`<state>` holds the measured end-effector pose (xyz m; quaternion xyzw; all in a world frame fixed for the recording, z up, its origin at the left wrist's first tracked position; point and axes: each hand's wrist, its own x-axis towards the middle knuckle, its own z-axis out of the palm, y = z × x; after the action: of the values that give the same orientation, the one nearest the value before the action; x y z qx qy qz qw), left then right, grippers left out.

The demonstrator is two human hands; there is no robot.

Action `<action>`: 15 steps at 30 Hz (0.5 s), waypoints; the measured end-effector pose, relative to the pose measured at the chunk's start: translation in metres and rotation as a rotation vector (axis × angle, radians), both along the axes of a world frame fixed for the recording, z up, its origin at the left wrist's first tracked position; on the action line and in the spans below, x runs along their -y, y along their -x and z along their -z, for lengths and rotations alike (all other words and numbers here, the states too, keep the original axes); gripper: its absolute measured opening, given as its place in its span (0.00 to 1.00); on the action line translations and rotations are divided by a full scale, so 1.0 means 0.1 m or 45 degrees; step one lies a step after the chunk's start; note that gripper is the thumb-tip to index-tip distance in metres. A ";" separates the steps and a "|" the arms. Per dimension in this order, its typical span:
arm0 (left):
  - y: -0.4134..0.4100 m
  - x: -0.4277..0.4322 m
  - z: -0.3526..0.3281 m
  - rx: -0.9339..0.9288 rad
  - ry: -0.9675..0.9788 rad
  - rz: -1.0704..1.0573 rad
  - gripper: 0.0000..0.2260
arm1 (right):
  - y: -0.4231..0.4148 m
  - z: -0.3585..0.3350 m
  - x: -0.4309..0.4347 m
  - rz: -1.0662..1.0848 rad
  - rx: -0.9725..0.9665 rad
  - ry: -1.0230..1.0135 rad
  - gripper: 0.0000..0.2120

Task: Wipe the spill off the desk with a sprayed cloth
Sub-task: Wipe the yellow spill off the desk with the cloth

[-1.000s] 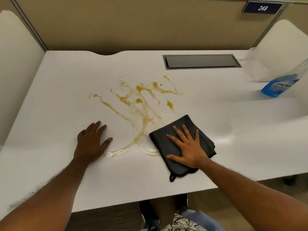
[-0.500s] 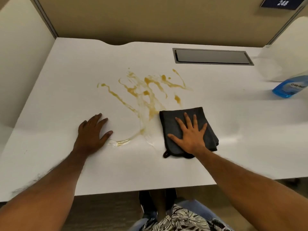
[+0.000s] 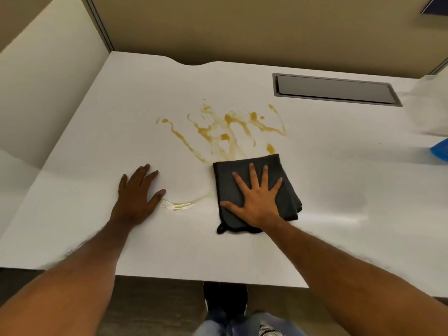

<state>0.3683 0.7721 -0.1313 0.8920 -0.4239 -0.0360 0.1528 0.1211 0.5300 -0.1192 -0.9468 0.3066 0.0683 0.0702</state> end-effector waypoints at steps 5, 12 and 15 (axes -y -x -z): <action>-0.01 0.00 0.07 0.023 0.023 -0.004 0.32 | 0.24 0.00 0.34 -0.226 0.067 0.003 0.40; 0.03 0.02 0.02 0.037 0.028 -0.010 0.30 | 0.04 0.05 0.05 -0.377 0.050 0.022 0.40; 0.00 -0.01 0.03 0.031 0.054 -0.007 0.29 | 0.02 0.01 0.11 -0.205 0.075 -0.016 0.39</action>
<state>0.3685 0.7734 -0.1342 0.8901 -0.4241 -0.0157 0.1664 0.1193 0.5190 -0.1202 -0.9696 0.2267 0.0476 0.0793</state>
